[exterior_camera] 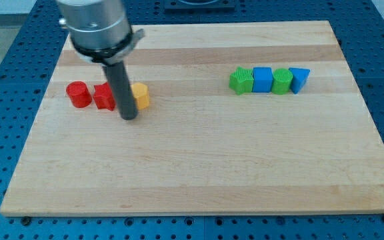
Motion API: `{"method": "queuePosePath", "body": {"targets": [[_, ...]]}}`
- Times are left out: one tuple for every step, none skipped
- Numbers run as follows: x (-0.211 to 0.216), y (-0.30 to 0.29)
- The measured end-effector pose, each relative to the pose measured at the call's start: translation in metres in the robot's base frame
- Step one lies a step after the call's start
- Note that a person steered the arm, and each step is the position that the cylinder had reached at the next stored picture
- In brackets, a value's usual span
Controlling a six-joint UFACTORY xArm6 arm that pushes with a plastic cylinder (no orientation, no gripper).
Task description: Move the yellow hexagon into the right side of the red star
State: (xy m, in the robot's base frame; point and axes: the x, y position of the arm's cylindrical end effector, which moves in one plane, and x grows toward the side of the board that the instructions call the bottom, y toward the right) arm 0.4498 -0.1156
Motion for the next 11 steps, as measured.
{"method": "queuePosePath", "body": {"targets": [[0.000,0.028],[-0.016,0.035],[-0.022,0.034],[-0.022,0.031],[-0.022,0.026],[-0.022,0.019],[-0.023,0.019],[-0.023,0.019],[-0.032,0.021],[-0.038,0.020],[-0.038,0.015]]}}
